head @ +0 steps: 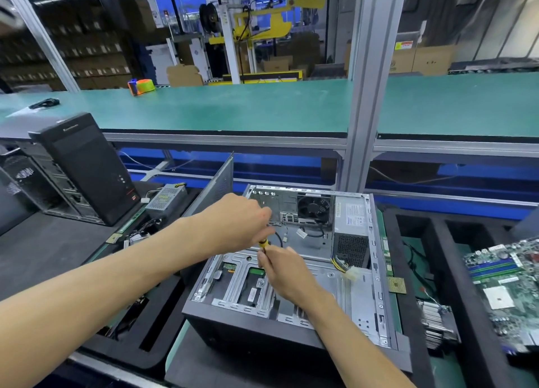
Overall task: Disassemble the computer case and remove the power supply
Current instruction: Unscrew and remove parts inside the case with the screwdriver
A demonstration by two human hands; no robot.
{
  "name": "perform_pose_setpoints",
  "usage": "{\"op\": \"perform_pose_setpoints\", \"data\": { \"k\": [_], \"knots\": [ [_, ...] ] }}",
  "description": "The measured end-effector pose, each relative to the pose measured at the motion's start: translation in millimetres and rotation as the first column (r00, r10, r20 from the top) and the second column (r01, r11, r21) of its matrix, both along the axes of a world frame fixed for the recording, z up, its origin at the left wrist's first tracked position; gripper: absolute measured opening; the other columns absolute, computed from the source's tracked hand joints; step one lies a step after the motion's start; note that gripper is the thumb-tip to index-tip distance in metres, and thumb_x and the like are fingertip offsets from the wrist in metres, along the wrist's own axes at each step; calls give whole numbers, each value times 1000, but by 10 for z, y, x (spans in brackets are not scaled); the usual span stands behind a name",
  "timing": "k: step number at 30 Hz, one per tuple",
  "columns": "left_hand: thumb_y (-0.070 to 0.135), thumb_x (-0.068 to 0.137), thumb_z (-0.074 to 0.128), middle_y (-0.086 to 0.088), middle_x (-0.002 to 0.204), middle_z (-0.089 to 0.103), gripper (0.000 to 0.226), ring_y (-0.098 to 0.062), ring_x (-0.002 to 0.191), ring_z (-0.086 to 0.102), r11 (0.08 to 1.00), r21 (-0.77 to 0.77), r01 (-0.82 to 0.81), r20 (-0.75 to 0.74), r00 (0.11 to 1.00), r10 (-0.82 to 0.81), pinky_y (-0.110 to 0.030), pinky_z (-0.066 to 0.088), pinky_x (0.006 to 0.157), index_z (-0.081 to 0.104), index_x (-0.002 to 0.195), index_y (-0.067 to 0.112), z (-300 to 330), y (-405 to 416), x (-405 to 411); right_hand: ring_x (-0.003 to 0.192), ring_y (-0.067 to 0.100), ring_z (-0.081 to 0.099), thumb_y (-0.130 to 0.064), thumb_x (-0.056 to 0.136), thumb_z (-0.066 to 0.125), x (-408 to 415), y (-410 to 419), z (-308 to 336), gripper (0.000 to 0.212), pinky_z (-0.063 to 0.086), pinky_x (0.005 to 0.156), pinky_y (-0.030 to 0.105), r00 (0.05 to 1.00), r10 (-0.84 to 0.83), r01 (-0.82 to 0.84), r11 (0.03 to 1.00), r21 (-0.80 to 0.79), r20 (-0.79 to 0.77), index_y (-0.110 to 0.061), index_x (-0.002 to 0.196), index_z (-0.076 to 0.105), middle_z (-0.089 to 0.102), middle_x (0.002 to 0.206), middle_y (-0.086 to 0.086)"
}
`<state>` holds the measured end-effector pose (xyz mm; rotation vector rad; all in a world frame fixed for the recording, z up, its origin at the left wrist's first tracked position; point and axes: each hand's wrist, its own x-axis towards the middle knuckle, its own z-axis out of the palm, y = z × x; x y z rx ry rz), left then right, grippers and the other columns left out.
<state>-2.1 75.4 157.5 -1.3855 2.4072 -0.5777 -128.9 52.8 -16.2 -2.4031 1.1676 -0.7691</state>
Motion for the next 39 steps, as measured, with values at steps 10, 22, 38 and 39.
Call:
{"op": "perform_pose_setpoints", "data": {
  "k": [10, 22, 38, 39],
  "knots": [
    [34, 102, 42, 3, 114, 49, 25, -21, 90, 61, 988, 127, 88, -116, 991, -73, -33, 43, 61, 44, 124, 21, -10, -25, -66, 69, 23, 51, -33, 110, 29, -35, 10, 34, 37, 29, 77, 31, 1000, 1, 0, 999, 45, -23, -17, 87, 54, 60, 82, 1],
    [49, 106, 30, 4, 81, 50, 33, -22, 67, 54, 999, -43, -33, -62, 998, 31, -32, 35, 54, 46, 115, 21, -79, -36, -6, 62, 16, 40, -34, 109, 30, -31, 31, 51, 33, 25, 73, 31, 1000, -2, 3, 999, 49, -20, -19, 87, 50, 55, 78, -4],
    [62, 102, 25, 5, 66, 42, 57, -23, 65, 49, 990, -59, -124, -46, 992, 122, -31, 29, 55, 62, 98, 18, -19, -32, -83, 68, 20, 47, -34, 108, 30, -19, 35, 32, 36, 25, 72, 31, 999, -12, 13, 999, 52, -31, -18, 86, 53, 58, 79, -2],
    [61, 102, 27, 3, 76, 49, 52, -23, 69, 54, 995, -45, -92, -73, 993, 89, -31, 31, 56, 58, 104, 19, -27, -27, -74, 68, 21, 47, -35, 108, 29, -20, 31, 31, 38, 23, 72, 30, 999, -19, 21, 998, 54, -35, -18, 86, 54, 58, 80, -2]
  ]
}}
